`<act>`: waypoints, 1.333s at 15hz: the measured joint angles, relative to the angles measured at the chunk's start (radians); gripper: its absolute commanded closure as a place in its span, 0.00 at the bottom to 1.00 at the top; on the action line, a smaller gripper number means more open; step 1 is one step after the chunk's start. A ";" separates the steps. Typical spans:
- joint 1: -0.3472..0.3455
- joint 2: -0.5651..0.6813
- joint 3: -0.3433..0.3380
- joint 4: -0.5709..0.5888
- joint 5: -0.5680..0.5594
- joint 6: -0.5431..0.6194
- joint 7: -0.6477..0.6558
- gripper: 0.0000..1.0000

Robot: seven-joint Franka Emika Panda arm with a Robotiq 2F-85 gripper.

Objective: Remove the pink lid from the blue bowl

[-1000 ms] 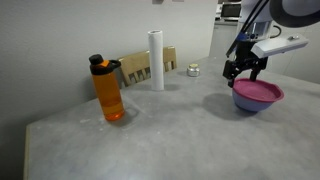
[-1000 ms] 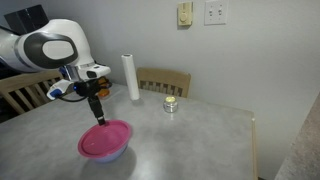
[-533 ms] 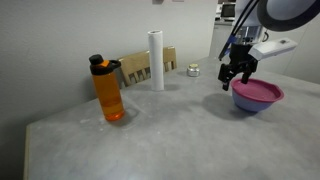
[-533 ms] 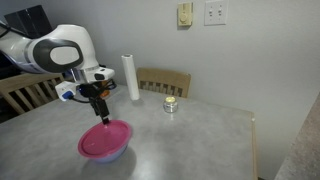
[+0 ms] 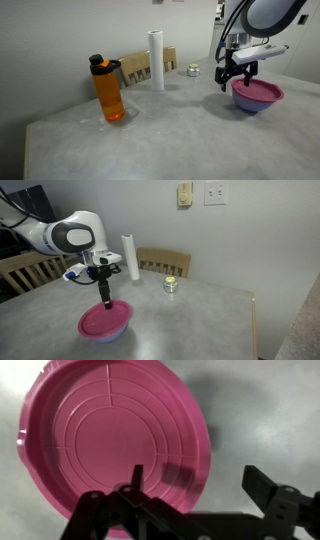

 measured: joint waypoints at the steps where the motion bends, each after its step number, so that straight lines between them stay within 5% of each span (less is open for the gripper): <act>1: 0.002 0.000 -0.009 0.004 -0.001 -0.015 0.031 0.00; 10: 0.003 0.000 -0.001 0.068 0.039 -0.241 0.156 0.00; 20: -0.001 0.014 0.003 0.104 0.064 -0.256 0.168 0.00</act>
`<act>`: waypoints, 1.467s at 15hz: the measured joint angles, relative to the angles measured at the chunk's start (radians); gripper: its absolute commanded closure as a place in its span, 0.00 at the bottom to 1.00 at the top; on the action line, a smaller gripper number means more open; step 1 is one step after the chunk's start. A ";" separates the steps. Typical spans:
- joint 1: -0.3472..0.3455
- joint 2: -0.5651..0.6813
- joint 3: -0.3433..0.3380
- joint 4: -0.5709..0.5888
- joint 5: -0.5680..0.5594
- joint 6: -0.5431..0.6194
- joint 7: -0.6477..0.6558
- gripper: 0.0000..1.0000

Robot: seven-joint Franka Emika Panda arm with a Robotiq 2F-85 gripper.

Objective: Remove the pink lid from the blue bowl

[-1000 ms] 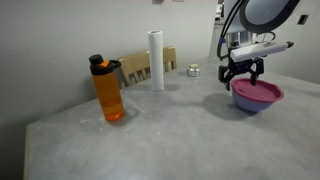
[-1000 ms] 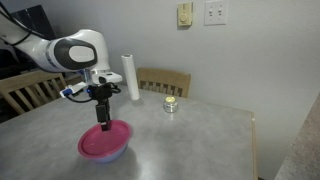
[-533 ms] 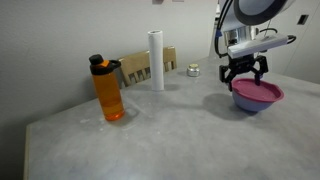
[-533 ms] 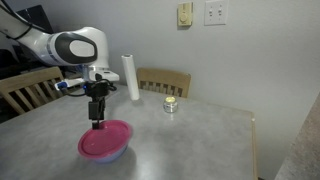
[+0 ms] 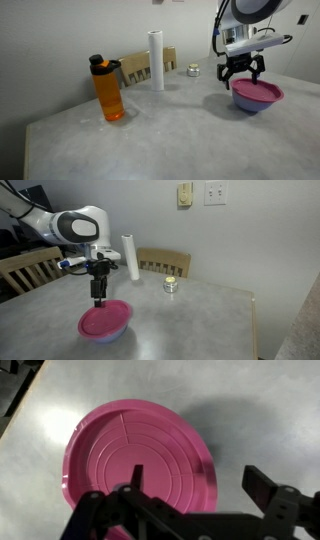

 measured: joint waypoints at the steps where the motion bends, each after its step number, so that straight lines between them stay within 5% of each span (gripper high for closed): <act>1: 0.000 0.008 0.000 0.006 0.000 0.000 0.000 0.00; 6: 0.000 0.055 0.001 0.044 0.006 0.000 0.000 0.00; 7: 0.000 0.062 0.001 0.049 0.007 0.000 0.000 0.07; 8: 0.000 0.068 0.001 0.054 0.008 0.000 0.000 0.27; 11: 0.000 0.083 0.001 0.068 0.012 -0.001 0.000 0.38; 19: -0.002 0.087 0.001 0.079 0.022 -0.002 0.001 0.96; 22: -0.005 0.087 0.000 0.089 0.023 -0.006 0.001 1.00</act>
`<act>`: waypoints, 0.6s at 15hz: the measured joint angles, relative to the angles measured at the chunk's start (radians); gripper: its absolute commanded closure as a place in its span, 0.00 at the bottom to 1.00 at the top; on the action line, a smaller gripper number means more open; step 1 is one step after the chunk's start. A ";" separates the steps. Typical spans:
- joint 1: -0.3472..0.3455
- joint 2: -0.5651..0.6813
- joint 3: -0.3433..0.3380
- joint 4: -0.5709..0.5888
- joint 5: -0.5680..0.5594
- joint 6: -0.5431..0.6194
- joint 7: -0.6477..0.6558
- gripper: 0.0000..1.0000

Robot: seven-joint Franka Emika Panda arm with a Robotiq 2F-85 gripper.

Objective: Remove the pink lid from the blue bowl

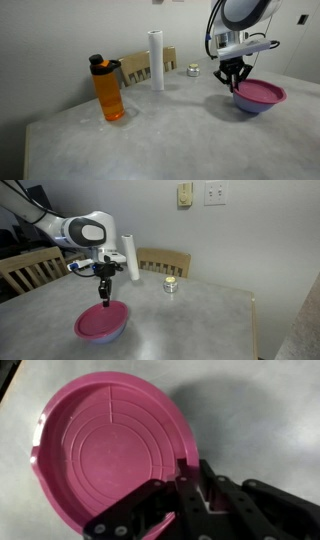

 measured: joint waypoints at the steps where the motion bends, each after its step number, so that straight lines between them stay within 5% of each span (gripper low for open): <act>1: -0.001 0.000 0.000 0.002 0.001 0.000 0.000 0.97; 9: 0.001 -0.010 0.000 0.005 0.000 -0.008 0.009 0.97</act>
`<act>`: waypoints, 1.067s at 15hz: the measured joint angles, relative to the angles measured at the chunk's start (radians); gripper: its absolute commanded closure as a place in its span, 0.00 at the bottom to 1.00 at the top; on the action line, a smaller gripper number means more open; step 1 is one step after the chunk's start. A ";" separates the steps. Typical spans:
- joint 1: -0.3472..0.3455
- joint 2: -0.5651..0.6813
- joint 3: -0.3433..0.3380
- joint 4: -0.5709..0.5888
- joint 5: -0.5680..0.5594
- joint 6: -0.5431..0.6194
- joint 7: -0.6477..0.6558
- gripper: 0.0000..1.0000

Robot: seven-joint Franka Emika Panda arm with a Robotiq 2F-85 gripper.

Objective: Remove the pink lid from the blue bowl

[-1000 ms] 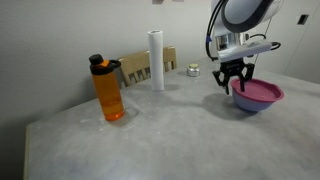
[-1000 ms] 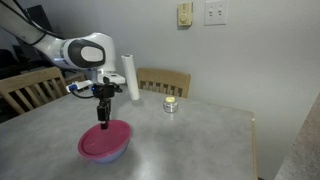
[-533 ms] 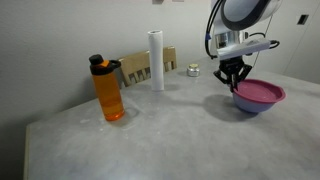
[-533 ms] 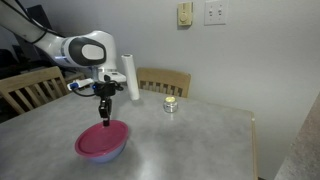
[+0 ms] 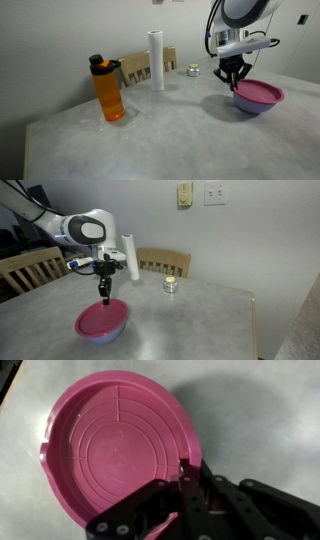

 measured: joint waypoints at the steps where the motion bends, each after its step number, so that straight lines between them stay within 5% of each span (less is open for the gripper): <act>1: 0.003 -0.005 0.000 0.000 -0.002 -0.002 0.008 0.97; 9: 0.068 -0.098 0.024 0.014 -0.086 -0.057 0.050 0.97; 16: 0.098 -0.077 0.107 0.141 -0.111 -0.084 -0.027 0.97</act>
